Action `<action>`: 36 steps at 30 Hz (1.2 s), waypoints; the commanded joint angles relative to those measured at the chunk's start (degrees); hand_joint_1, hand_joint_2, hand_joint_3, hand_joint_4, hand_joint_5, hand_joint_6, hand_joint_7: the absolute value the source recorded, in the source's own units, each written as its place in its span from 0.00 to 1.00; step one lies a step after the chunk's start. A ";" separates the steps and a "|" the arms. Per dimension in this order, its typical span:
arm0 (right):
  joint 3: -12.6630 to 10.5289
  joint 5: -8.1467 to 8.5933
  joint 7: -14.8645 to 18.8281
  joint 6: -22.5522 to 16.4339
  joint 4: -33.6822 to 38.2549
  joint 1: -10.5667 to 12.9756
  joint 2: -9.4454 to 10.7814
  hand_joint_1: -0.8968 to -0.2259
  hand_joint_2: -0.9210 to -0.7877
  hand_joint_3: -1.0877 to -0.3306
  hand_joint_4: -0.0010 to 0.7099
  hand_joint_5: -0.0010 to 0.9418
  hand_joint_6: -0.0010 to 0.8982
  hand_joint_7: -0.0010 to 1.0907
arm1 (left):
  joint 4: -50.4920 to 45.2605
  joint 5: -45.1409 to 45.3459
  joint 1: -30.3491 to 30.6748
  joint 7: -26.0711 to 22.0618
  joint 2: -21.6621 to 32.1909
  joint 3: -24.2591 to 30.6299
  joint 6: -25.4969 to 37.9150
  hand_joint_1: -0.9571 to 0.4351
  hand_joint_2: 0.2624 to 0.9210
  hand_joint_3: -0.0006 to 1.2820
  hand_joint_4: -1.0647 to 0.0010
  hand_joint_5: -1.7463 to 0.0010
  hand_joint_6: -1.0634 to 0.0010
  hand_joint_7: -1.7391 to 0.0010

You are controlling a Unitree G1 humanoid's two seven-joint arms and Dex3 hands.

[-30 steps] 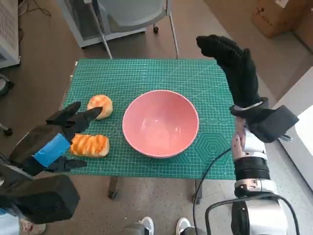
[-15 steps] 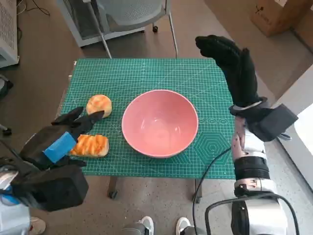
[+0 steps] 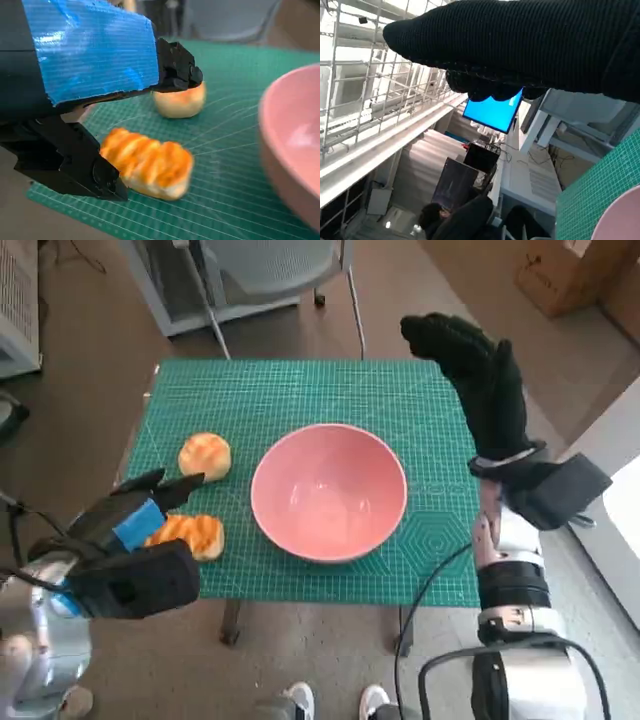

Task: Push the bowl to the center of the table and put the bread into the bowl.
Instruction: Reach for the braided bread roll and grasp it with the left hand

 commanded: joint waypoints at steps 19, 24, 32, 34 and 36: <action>0.03 0.61 0.09 2.09 -2.63 3.31 0.04 0.43 0.00 0.70 0.39 0.00 0.38 0.02 | 23.13 3.64 -9.85 -0.59 -3.59 -9.88 -3.16 0.78 0.74 0.02 0.81 0.99 0.67 0.99; -0.09 0.72 0.21 2.29 -2.70 3.37 -0.11 0.43 0.00 0.70 0.38 0.00 0.38 0.02 | 26.21 4.06 -10.74 -0.16 -3.79 -11.33 -5.46 0.77 0.76 0.03 0.73 0.99 0.62 0.99; -0.26 0.99 0.56 2.61 -2.88 3.55 -0.11 0.43 0.00 0.70 0.38 0.00 0.38 0.02 | 30.36 5.67 -10.64 4.41 -4.33 -12.46 -10.37 0.77 0.83 0.08 0.46 0.97 0.43 0.98; -0.25 0.96 0.52 2.62 -2.88 3.57 -0.05 0.43 0.00 0.70 0.38 0.00 0.39 0.02 | 30.46 5.92 -10.21 5.49 -4.06 -12.48 -11.71 0.77 0.84 0.09 0.31 0.94 0.32 0.96; -0.21 0.93 0.49 2.62 -2.88 3.61 -0.02 0.44 0.00 0.70 0.38 0.00 0.39 0.02 | 30.34 5.96 -9.83 6.14 -3.75 -12.33 -12.79 0.86 0.92 0.08 0.34 0.62 0.25 0.92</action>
